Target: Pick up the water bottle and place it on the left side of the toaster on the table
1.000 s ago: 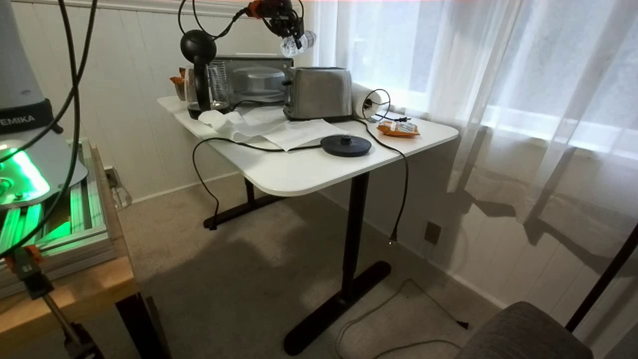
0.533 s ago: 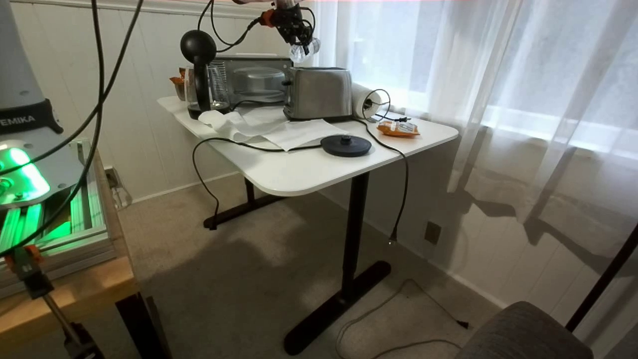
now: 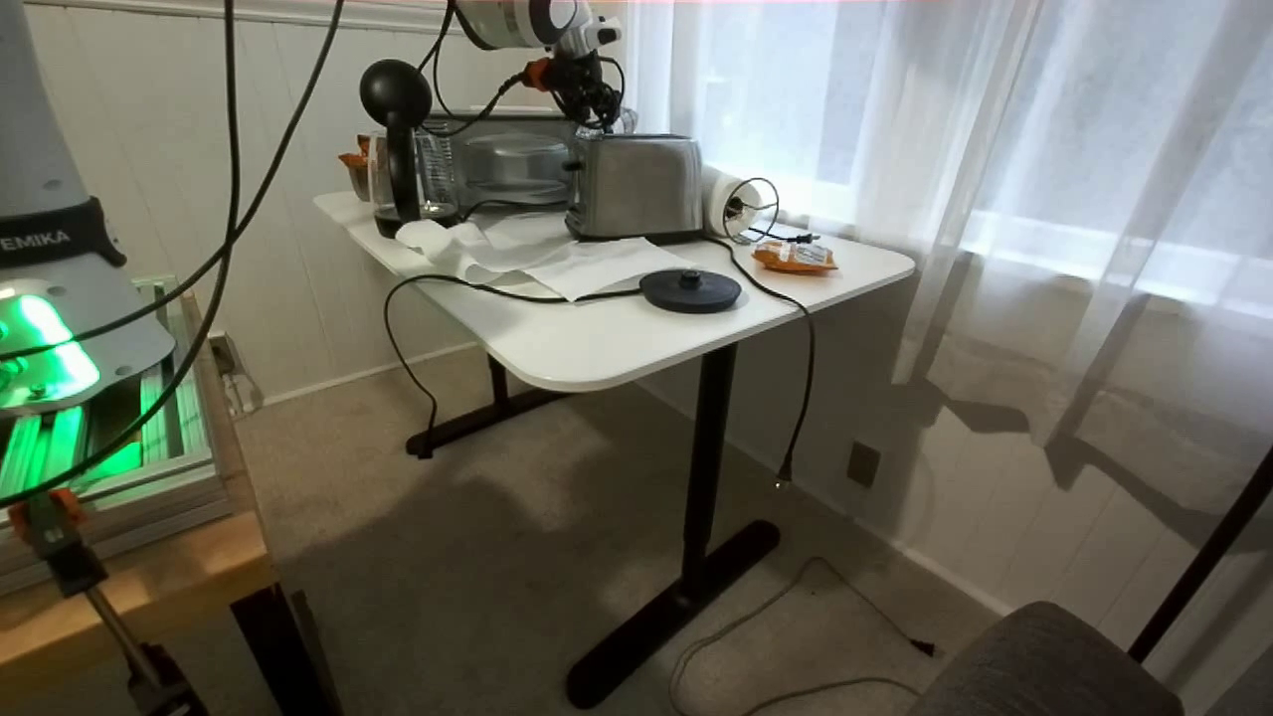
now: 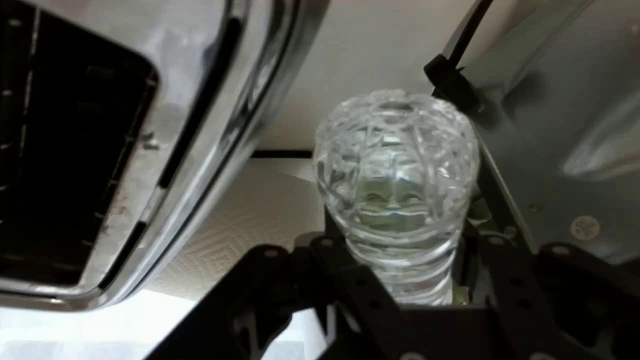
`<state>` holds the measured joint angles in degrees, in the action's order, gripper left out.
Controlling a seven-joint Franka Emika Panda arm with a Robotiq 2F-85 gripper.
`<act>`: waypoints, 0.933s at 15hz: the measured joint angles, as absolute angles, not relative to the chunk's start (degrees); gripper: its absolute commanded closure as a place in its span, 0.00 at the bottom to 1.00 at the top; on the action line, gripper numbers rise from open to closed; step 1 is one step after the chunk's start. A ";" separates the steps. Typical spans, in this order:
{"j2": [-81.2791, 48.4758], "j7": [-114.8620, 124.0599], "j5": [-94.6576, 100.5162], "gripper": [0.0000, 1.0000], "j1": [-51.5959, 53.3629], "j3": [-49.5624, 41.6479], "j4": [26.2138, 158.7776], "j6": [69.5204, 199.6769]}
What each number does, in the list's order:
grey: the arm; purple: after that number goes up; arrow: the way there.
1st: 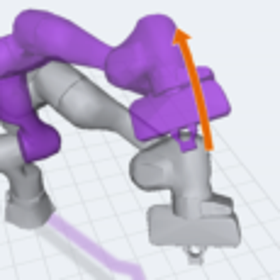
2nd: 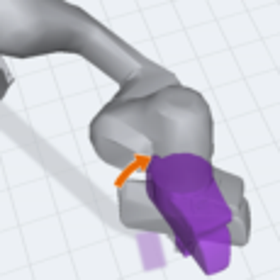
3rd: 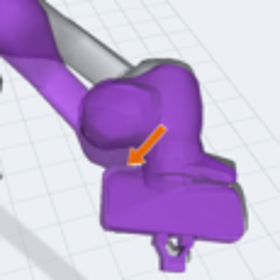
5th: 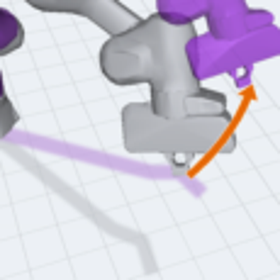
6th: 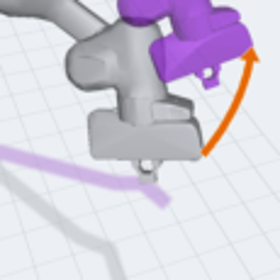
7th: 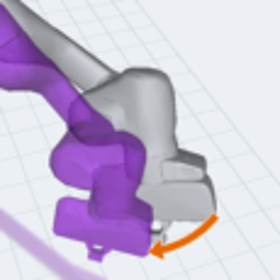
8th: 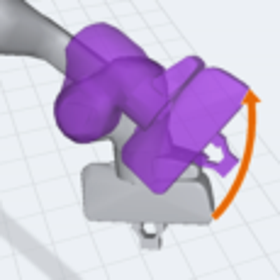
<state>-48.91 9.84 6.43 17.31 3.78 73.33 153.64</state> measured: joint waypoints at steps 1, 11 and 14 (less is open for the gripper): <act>-49.93 10.43 6.43 0.77 17.91 3.29 72.28 152.84; -55.68 16.59 6.44 0.37 21.17 0.93 63.54 143.67; -57.13 17.04 6.44 0.13 21.17 0.90 61.39 142.22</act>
<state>-57.13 17.04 6.44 21.17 0.90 61.39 142.22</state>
